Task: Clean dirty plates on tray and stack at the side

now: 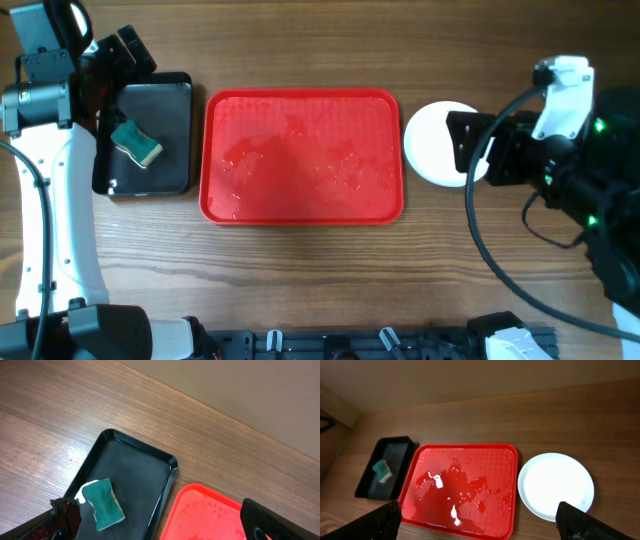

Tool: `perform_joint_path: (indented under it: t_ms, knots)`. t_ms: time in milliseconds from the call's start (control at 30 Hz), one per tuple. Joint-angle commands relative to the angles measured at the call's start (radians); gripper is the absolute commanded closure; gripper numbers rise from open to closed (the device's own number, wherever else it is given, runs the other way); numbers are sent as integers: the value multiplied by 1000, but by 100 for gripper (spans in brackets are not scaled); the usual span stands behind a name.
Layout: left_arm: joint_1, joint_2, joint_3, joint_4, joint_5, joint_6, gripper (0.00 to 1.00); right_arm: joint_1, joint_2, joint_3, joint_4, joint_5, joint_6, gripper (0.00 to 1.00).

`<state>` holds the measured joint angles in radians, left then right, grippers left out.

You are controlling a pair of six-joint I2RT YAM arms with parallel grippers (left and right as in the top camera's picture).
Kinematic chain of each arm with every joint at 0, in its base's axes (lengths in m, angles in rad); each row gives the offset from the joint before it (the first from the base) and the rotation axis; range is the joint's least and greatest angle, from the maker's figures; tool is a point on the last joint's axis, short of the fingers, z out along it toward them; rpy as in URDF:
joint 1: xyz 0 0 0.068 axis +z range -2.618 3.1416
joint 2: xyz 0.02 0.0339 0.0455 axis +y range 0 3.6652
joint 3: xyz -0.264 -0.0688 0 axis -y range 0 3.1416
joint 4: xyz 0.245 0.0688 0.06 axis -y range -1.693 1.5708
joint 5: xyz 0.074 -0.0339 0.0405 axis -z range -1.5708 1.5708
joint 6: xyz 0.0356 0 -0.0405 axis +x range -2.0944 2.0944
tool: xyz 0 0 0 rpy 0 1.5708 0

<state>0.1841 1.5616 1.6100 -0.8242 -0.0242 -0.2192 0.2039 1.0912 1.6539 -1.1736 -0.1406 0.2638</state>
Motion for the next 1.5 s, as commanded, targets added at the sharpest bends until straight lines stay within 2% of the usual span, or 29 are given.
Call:
perform_joint_path:
  t_ms: [0,167,300,400,733,933,1033,1367,1467]
  knots:
    - [0,5,-2,0,12,6,0,-2,-20,8,-18,93,-2,0]
    - [0,4,-2,0,12,5,0,-2,-25,-8,29,175,-10,0]
    - [0,5,-2,0,12,6,0,-17,-92,-138,223,143,-164,0]
    - [0,5,-2,0,12,5,0,-44,-190,-295,354,98,-216,0]
    - [0,5,-2,0,12,5,0,-181,-606,-885,664,-9,-209,0]
    - [0,5,-2,0,12,5,0,-219,-851,-1262,992,-49,-209,0]
    - [0,5,-2,0,12,5,0,-224,-938,-1392,1081,-49,-209,0]
    - [0,5,-2,0,12,6,0,-224,-1075,-1635,1285,6,-208,0]
    - [0,5,-2,0,12,6,0,-223,-1088,-1649,1289,17,-210,0]
